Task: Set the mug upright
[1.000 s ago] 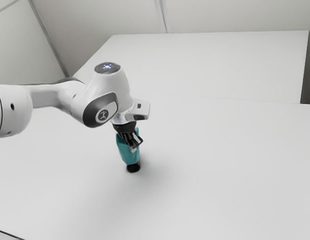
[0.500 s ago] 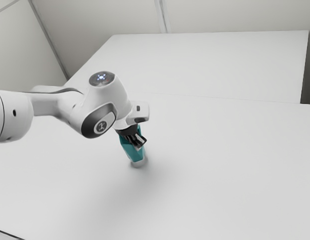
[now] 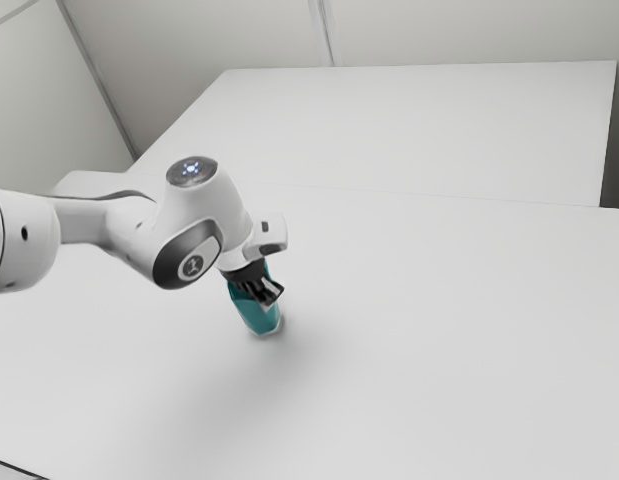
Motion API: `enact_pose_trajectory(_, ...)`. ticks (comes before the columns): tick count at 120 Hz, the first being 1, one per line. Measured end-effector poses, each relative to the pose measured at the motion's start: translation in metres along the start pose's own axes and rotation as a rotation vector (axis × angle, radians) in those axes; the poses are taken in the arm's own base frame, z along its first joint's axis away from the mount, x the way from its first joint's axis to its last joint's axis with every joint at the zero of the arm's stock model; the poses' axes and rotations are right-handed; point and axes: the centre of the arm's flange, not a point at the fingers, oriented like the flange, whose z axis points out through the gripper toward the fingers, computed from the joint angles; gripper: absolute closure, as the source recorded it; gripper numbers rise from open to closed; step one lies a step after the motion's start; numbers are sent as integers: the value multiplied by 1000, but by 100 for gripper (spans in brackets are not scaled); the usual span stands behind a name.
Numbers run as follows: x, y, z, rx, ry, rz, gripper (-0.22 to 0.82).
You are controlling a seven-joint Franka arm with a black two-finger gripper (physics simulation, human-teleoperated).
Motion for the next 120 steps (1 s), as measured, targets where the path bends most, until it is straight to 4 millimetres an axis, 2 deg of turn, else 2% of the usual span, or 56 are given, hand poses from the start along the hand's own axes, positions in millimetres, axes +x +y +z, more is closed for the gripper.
enact_pose_trajectory(29, -3, 1, 4, -2, 3, -20, 77)
enact_pose_trajectory(60, -3, 1, 1, -5, 12, -34, 49)
enact_pose_trajectory(95, 4, -2, -32, -6, 74, -55, 18)
enact_pose_trajectory(113, 32, -10, -73, -38, 71, -109, 10)
enact_pose_trajectory(120, 38, -15, -82, -53, 46, -132, 8)
